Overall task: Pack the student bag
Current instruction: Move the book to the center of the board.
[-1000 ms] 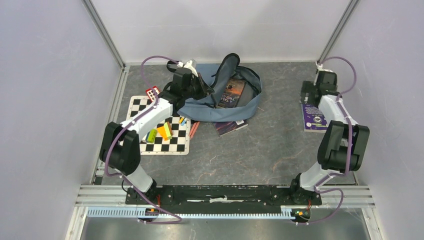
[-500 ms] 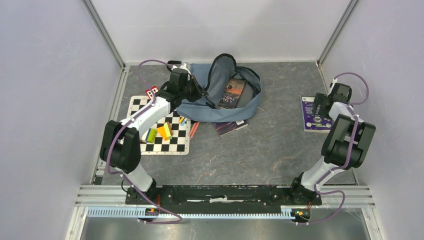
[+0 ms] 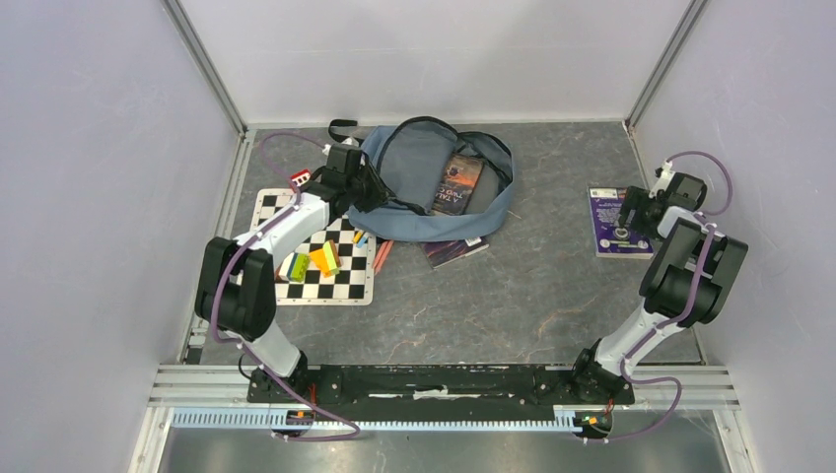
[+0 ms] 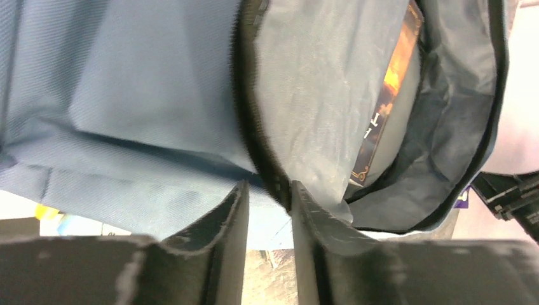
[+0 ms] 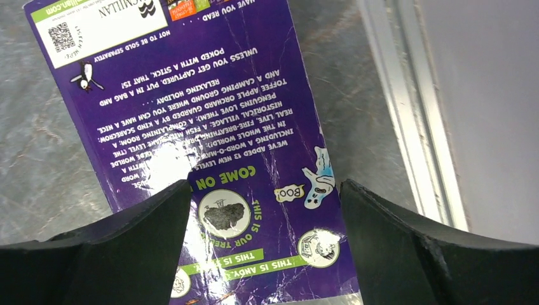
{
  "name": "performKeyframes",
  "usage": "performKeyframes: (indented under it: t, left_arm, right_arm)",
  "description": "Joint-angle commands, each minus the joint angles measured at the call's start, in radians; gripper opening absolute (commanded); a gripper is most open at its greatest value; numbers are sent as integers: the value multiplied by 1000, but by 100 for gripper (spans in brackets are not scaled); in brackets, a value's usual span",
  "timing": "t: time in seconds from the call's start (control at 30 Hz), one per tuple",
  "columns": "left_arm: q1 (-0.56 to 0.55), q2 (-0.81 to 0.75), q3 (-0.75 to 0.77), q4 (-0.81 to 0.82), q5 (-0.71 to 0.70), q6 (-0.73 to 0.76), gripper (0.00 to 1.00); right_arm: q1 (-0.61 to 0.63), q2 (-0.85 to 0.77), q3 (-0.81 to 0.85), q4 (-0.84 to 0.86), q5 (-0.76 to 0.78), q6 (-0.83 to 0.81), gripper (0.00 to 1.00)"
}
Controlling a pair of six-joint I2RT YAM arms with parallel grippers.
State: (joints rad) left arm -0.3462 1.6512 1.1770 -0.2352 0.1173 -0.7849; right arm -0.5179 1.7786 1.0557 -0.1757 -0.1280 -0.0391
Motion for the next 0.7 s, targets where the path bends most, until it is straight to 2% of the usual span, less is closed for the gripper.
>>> performKeyframes:
  t: [0.0, 0.1, 0.2, 0.3, 0.43, 0.67]
  left_arm:
    - [11, -73, -7, -70, -104, 23, 41]
    - [12, -106, -7, -85, -162, 49, 50]
    - [11, -153, -5, -94, -209, 71, 54]
    - [10, -203, -4, -66, -229, 107, 64]
    - [-2, -207, 46, -23, -183, 190, 75]
    - [-106, -80, 208, 1, -74, 231, 79]
  right_arm:
    - [14, 42, -25, 13, -178, 2, 88]
    - [44, 45, -43, 7, -198, -2, 86]
    - [93, 44, -64, 3, -197, -10, 85]
    - [156, 30, -87, -5, -186, -2, 84]
    - [257, 25, -92, -2, -170, 3, 83]
    - [435, 15, -70, -29, -197, 38, 81]
